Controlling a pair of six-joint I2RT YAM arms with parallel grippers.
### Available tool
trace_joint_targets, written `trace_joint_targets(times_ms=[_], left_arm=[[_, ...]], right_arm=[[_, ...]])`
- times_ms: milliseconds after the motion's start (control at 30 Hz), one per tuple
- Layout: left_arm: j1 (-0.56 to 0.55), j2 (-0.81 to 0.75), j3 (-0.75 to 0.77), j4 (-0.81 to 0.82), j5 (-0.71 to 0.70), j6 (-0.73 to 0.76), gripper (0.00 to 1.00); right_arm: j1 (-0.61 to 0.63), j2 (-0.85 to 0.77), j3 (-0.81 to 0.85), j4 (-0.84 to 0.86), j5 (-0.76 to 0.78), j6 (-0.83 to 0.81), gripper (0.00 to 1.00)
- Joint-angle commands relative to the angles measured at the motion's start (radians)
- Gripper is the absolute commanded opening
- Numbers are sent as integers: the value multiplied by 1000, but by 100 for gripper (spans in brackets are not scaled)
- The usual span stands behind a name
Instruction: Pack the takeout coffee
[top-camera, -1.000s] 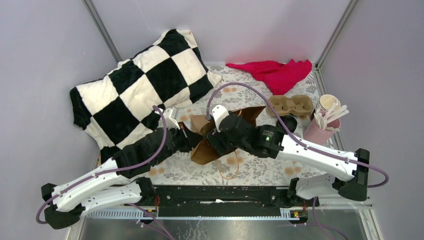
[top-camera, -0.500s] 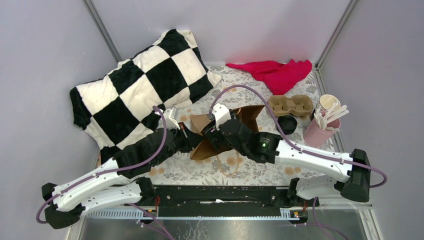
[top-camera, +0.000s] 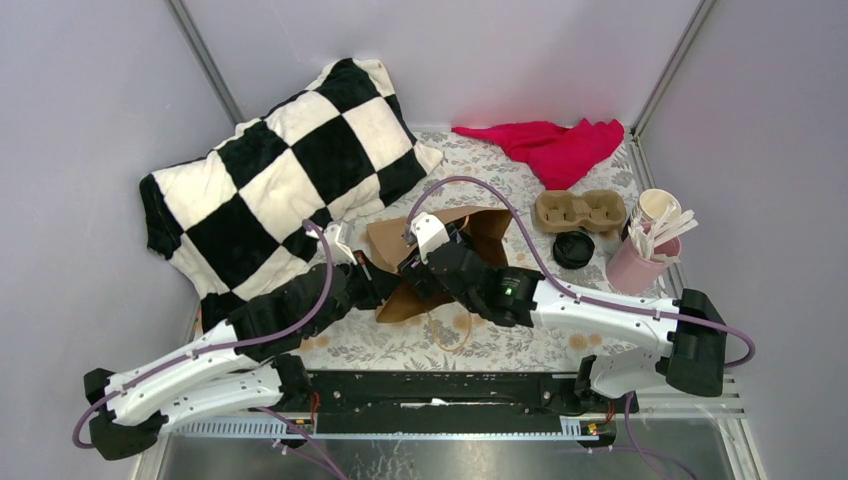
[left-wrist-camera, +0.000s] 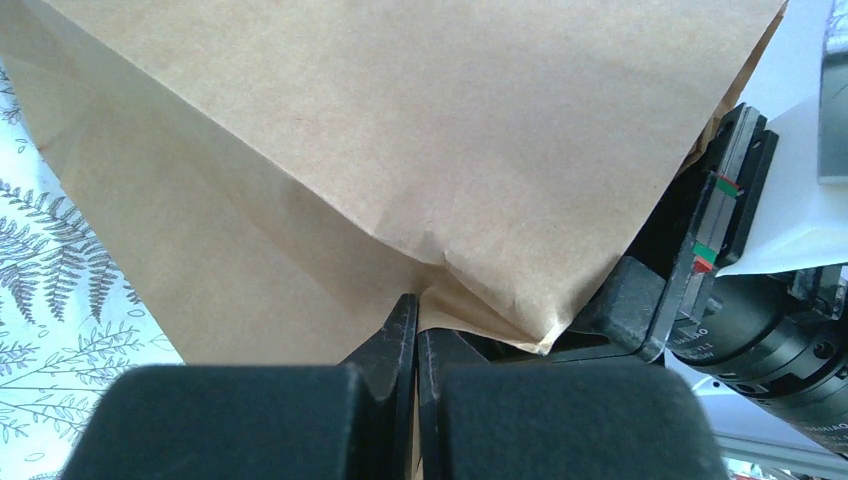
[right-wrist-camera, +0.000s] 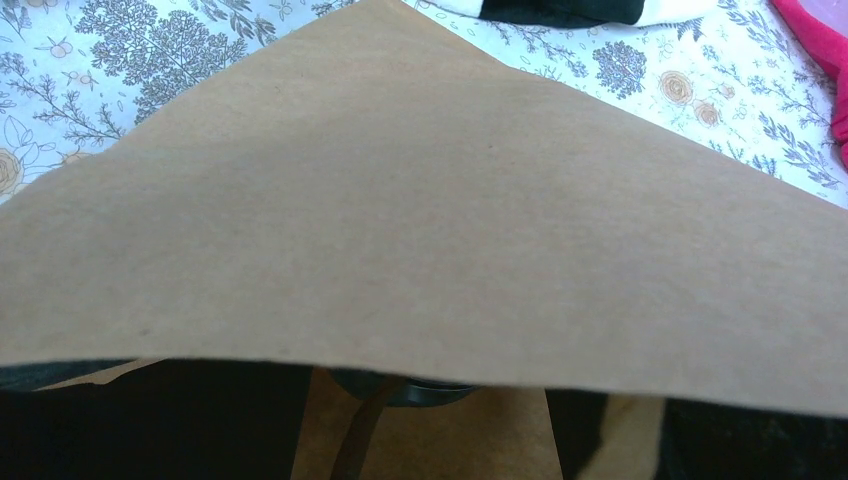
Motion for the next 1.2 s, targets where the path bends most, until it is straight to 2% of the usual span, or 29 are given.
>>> trace_joint_targets(times_ms=[0,300,667,833,1167], left_arm=[[-8,15,50,-36,-24,-9,0],[-7,35,65,-38,-6,-10,0],[-7,24,88,-80,-47,-41,0],[-7,51,113,-93,-51,-43,0],[-8,66,138,-95,-56,-42,0]], right_arm=[[3,-5,-4,78,47,-5,75],[-1,20,15,117,66,-12,75],[-72,11,-25,141,58,10,75],[-78,4,-47,195,-10,-25,75],[-94,113,40,261,-103,-29,75]])
